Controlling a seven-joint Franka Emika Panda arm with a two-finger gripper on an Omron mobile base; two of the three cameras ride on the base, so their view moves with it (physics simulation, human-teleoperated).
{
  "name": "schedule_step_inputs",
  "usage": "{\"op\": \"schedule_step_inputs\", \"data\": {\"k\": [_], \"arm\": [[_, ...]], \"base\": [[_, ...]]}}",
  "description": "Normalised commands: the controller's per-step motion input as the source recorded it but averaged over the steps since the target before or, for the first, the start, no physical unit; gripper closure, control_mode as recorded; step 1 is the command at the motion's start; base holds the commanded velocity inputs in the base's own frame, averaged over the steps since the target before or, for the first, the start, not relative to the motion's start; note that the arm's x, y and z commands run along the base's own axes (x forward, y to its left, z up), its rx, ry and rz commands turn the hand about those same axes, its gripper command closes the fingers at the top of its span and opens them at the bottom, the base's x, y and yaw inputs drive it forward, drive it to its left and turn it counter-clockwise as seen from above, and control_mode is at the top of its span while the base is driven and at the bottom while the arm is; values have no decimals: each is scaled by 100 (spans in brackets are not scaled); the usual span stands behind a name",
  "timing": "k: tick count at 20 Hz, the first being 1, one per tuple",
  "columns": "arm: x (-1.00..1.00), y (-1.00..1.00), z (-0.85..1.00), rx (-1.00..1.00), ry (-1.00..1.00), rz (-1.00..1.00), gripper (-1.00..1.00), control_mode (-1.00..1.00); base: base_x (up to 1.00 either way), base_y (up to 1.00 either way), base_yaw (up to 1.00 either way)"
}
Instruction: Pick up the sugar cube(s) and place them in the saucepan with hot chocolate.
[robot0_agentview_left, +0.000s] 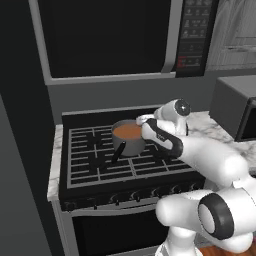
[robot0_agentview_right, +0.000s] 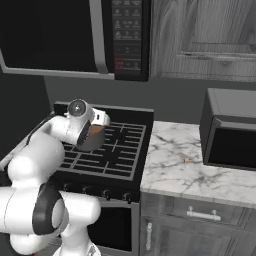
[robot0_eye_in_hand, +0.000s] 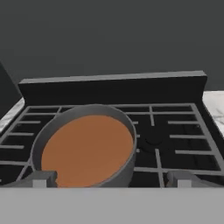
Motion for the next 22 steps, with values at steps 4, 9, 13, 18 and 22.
{"op": "schedule_step_inputs", "data": {"k": [4,9,13,18,22], "arm": [[-36,-79,87,5,-11,-3,-100,-100],[-38,-77,45,1,-2,-6,-100,-100],[-28,-64,-2,0,3,-12,-100,-100],[-10,-60,-13,0,16,-18,-100,-100],[-8,-58,-2,0,20,-24,-100,-100]], "base": [[0,0,0],[0,0,0],[0,0,0],[0,0,0],[0,0,0]]}}
